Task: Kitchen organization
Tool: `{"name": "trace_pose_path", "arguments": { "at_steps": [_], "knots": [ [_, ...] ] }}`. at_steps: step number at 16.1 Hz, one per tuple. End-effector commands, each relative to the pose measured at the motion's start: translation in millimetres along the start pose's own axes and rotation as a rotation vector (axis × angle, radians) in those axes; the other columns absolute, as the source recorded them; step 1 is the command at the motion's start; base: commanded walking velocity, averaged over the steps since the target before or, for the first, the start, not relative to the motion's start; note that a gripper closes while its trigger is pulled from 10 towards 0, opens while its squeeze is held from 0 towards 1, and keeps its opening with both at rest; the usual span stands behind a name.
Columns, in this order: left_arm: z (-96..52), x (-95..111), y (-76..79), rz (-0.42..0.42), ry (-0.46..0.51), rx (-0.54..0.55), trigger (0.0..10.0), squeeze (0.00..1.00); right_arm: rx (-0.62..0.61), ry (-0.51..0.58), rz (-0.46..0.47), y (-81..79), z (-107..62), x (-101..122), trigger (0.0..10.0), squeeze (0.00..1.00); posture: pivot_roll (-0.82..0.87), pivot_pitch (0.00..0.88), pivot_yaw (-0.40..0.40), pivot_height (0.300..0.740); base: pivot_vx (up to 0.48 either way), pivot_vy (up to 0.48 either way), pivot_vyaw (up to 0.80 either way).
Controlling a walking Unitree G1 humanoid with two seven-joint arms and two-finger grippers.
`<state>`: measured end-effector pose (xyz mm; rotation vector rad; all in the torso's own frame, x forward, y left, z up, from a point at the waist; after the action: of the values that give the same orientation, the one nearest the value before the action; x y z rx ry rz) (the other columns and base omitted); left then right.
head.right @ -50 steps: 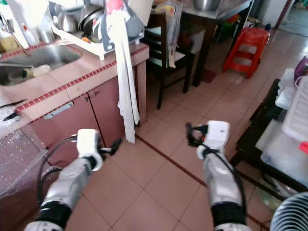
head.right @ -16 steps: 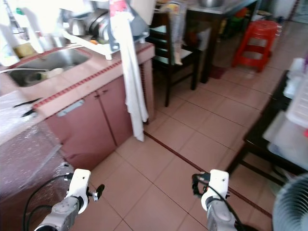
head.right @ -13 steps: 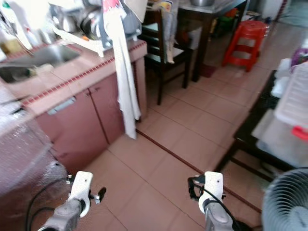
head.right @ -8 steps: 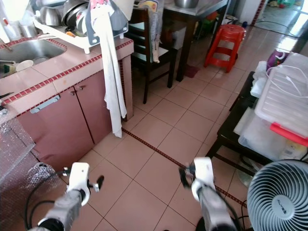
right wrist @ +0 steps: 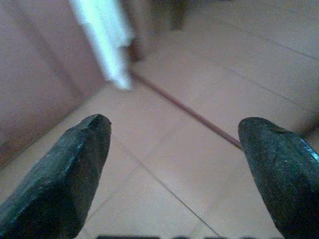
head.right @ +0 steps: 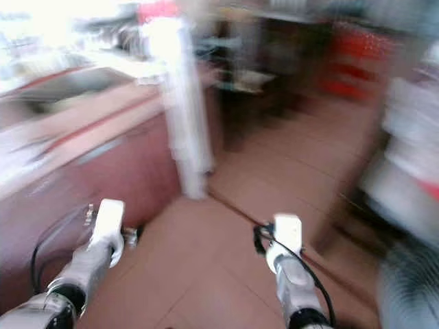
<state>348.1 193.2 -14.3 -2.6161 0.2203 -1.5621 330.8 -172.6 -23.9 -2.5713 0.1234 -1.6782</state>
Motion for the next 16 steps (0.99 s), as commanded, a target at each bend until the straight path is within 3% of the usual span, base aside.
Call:
{"name": "trace_pose_path", "arguments": {
  "at_steps": [1, 7, 9, 10, 16],
  "knots": [
    [-6.9, -30.0, -2.1, 0.010, -0.099, -0.008, 10.0, 0.00, 0.003, 0.010, 0.015, -5.6, -0.3, -0.7, 10.0, 0.00, -0.07, 0.004, 0.105, 0.740, 0.360, 0.000, 0.00],
    [-9.0, -37.6, 13.2, -0.019, -0.104, -0.043, 10.0, 0.00, -0.002, 0.016, 0.010, -1.2, -3.7, -4.9, 10.0, 0.00, -0.09, 0.009, 0.091, 0.740, 0.386, 0.000, 0.00],
    [-10.6, -42.6, 14.6, -0.016, -0.116, -0.040, 10.0, 0.00, -0.007, 0.011, 0.013, 2.4, -6.8, -9.8, 10.0, 0.00, -0.09, 0.010, 0.087, 0.740, 0.000, 0.000, 0.00],
    [-11.6, -45.4, 14.9, -0.064, -0.121, -0.039, 10.0, 0.00, -0.005, 0.005, 0.004, 4.5, -9.1, -13.4, 10.0, 0.00, -0.10, 0.015, 0.087, 0.740, 0.000, 0.000, 0.00],
    [-13.6, -51.2, 11.0, -0.046, -0.140, -0.026, 10.0, 0.00, -0.032, -0.032, 0.035, 13.1, -12.4, -23.1, 10.0, 0.00, -0.09, 0.016, 0.076, 0.740, 0.000, 0.000, 0.00]
  ]
}}
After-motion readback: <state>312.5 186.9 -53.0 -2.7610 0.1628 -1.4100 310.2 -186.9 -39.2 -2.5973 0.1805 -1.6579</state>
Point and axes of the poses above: a point about 5 cm out from each wrist's last joint towards the gripper, its own z axis pointing out of the wrist towards the gripper, its own x axis along the axis of the wrist's last joint, y = z × x, the point moved 5 cm from there along z, pointing out of the wrist towards the gripper, and after that the axes turned 2 degrees about z, right-handed, at the moved point
